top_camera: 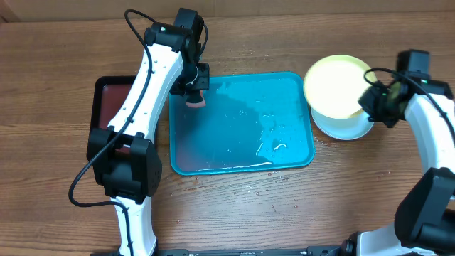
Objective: Clean dirty plates on tray and stack at the side
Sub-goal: 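Carry the yellow plate right and lower it onto the stacked plates, then move the sponge left and drop it onto the dark red tray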
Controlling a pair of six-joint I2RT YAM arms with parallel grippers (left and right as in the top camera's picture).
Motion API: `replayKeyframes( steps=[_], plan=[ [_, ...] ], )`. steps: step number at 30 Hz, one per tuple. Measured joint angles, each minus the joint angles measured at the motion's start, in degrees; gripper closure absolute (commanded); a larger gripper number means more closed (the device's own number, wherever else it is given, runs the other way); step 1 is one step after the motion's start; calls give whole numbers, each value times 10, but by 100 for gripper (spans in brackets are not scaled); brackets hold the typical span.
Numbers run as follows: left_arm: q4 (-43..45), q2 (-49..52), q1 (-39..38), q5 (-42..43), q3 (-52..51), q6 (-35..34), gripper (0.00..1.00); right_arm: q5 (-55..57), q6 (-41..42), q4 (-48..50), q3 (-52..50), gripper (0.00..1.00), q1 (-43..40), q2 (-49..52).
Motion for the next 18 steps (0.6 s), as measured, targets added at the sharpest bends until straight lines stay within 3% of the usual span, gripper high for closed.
replayKeyframes(
  steps=[6,15,18],
  plan=[
    [1,0,0,0,0,0,96,11,4,6,-22,96,-49,9],
    [0,0,0,-1,0,0,96,12,5,3,-24,96,-50,64],
    [-4,0,7,0,0,0,96,12,6,-7,-30,80,-50,68]
  ],
)
